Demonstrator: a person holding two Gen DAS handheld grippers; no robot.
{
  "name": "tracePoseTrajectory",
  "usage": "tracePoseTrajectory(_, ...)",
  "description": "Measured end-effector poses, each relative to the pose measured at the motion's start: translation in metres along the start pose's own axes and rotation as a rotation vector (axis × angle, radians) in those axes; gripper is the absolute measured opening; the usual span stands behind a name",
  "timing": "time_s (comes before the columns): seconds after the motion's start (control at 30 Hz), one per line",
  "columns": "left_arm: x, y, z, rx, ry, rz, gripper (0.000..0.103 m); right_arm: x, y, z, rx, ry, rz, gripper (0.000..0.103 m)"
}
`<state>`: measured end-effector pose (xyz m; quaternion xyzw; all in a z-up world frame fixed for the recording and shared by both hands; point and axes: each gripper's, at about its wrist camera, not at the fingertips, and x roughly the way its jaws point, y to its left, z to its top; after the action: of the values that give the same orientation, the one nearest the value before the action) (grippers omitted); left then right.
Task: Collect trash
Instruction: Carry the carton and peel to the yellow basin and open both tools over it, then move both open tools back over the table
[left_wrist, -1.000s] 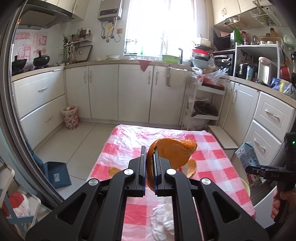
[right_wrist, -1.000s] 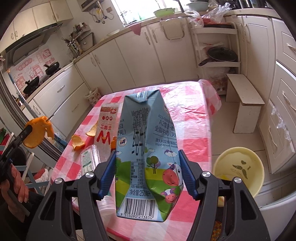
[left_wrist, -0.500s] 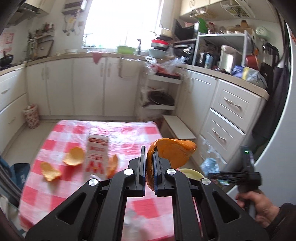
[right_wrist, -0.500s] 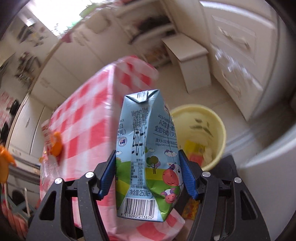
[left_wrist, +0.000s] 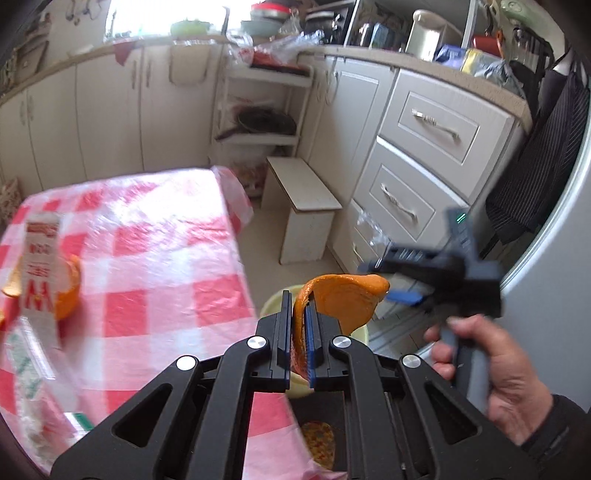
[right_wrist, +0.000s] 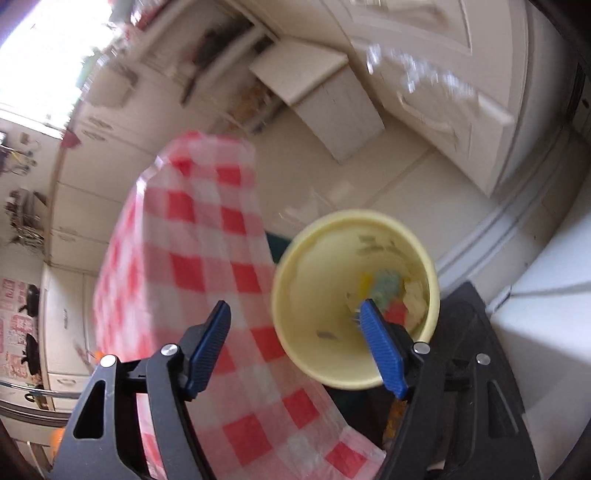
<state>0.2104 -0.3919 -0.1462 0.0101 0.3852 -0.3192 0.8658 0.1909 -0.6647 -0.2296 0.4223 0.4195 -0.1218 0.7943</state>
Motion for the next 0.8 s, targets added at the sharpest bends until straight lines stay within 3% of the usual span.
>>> tracePoseTrajectory(0.1,0.043,-0.016,-0.001,-0.017,0.072,-0.011,0.006,-0.039,0.013,0.006,-0.034,-0.150,0.015,0.076)
tracePoseTrajectory(0.2,0.085,-0.031,-0.001,-0.041,0.161,-0.012,0.010,-0.063,0.023,0.009,-0.053,-0.244,0.056,0.080)
tracePoseTrajectory(0.3,0.120,-0.037,0.001,-0.076,0.230,0.007,0.019,-0.072,0.031,0.010,-0.088,-0.290,0.059,0.080)
tracePoseTrajectory(0.37,0.126,-0.035,0.002,-0.106,0.235,0.007,0.025,-0.071,0.032,0.016,-0.090,-0.298,0.057,0.080)
tracePoseTrajectory(0.5,0.105,-0.031,0.007,-0.111,0.179,0.008,0.046,-0.068,0.036,0.021,-0.088,-0.296,0.053,0.080)
tracePoseTrajectory(0.67,0.065,-0.016,0.011,-0.091,0.150,0.021,0.054,-0.073,0.050,0.013,-0.137,-0.312,0.035,0.080)
tracePoseTrajectory(0.8,0.013,0.004,0.007,-0.062,0.104,0.084,0.070,-0.077,0.069,0.001,-0.222,-0.343,0.007,0.080)
